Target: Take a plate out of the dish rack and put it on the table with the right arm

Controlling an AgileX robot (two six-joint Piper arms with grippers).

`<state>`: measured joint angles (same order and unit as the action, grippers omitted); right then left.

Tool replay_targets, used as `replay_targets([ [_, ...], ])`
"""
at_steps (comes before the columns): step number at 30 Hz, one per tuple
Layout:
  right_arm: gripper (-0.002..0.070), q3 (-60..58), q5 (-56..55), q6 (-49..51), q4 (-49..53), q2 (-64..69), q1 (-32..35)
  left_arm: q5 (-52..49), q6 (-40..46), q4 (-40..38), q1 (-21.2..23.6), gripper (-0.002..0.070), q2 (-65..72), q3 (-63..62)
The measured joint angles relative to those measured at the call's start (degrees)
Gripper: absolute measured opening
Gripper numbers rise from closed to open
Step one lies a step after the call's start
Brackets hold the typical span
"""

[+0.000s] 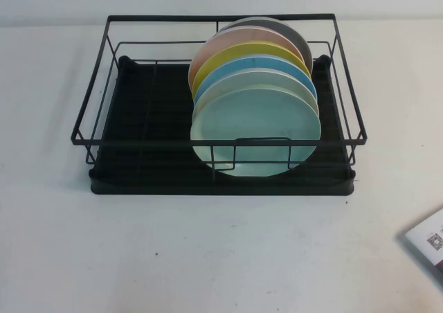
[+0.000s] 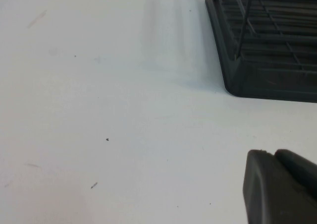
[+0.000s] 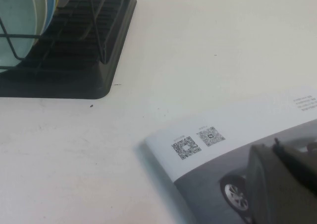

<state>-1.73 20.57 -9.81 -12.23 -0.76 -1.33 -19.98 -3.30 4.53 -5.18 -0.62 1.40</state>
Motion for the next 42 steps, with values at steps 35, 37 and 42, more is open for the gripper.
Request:
replay_targets([
  [35,-0.0018,0.0,-4.8,0.0,-20.86,0.0,0.0,0.0,0.0,0.0,0.0,-0.0004,0.0,0.0],
  [37,-0.0018,0.0,-5.32,0.0,-21.99,0.0,0.0,0.0,0.0,0.0,0.0,-0.0004,0.0,0.0],
  [42,-0.0018,0.0,-8.71,0.0,-32.37,0.0,0.0,0.0,0.0,0.0,0.0,-0.0004,0.0,0.0],
])
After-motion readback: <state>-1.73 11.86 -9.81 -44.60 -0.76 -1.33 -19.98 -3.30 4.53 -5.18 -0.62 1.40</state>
